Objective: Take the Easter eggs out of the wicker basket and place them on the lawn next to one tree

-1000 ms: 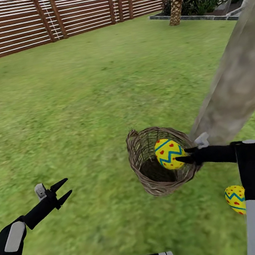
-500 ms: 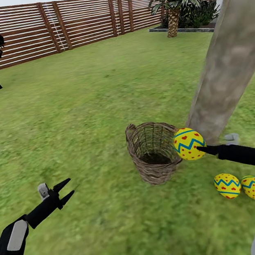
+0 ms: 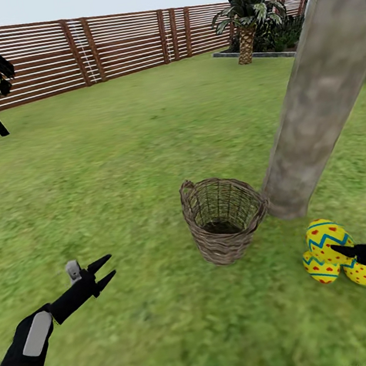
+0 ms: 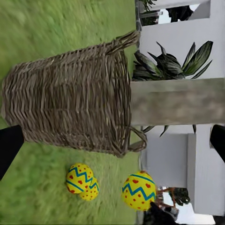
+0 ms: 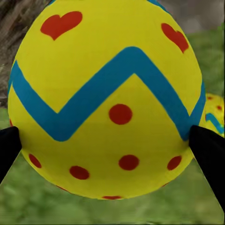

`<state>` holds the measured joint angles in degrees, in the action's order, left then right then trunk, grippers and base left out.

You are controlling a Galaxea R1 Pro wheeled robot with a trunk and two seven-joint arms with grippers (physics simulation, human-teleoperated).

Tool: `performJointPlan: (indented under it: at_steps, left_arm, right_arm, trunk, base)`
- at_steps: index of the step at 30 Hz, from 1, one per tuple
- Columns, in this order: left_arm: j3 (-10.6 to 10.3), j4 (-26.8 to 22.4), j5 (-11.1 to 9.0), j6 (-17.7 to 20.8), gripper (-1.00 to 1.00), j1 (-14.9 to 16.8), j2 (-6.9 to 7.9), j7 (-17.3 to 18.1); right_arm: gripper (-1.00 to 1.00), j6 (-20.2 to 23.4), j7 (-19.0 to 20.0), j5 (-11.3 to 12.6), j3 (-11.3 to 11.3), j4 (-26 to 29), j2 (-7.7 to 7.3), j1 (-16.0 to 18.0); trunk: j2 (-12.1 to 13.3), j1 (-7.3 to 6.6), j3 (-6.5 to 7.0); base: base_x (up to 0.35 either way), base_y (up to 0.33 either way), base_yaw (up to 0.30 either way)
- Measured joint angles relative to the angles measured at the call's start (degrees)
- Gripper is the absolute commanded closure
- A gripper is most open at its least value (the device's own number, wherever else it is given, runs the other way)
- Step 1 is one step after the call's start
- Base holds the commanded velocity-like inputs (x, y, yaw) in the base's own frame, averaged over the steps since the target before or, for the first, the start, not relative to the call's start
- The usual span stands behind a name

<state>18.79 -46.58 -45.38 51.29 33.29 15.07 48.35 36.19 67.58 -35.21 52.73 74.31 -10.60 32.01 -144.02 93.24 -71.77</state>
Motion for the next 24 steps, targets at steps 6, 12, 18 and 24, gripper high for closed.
performJointPlan:
  at_steps: [6,12,18,24]
  left_arm:
    - [-0.4,0.1,-0.1,-1.2,-1.00,0.0,-1.21,0.2]
    - [-0.5,0.0,-0.2,-1.3,-1.00,0.0,-2.10,0.2]
    - [-0.5,0.2,-0.1,-2.9,-1.00,0.0,-2.23,0.2]
    - [-0.5,0.7,-0.1,-3.0,-1.00,0.0,-2.26,0.2]
  right_arm:
    - [1.00,-2.9,-18.7,-0.3,-0.4,-3.9,-0.04,-0.1]
    - [1.00,-12.9,-33.3,0.2,-1.2,-9.5,-0.07,0.0]
    - [1.00,-16.7,-37.0,0.2,-1.3,-10.3,-0.06,0.1]
    - [1.00,-17.1,-44.3,0.3,-7.0,-11.0,0.37,0.9]
  trunk:
    - [0.0,0.00,0.24]
    - [0.0,0.00,0.51]
    - [0.0,0.00,0.77]
    - [0.0,-0.02,0.91]
  base:
    - [0.000,0.000,-0.252]
    - [0.000,-0.236,-0.266]
    - [0.013,-0.329,-0.267]
    - [0.189,-0.280,-0.090]
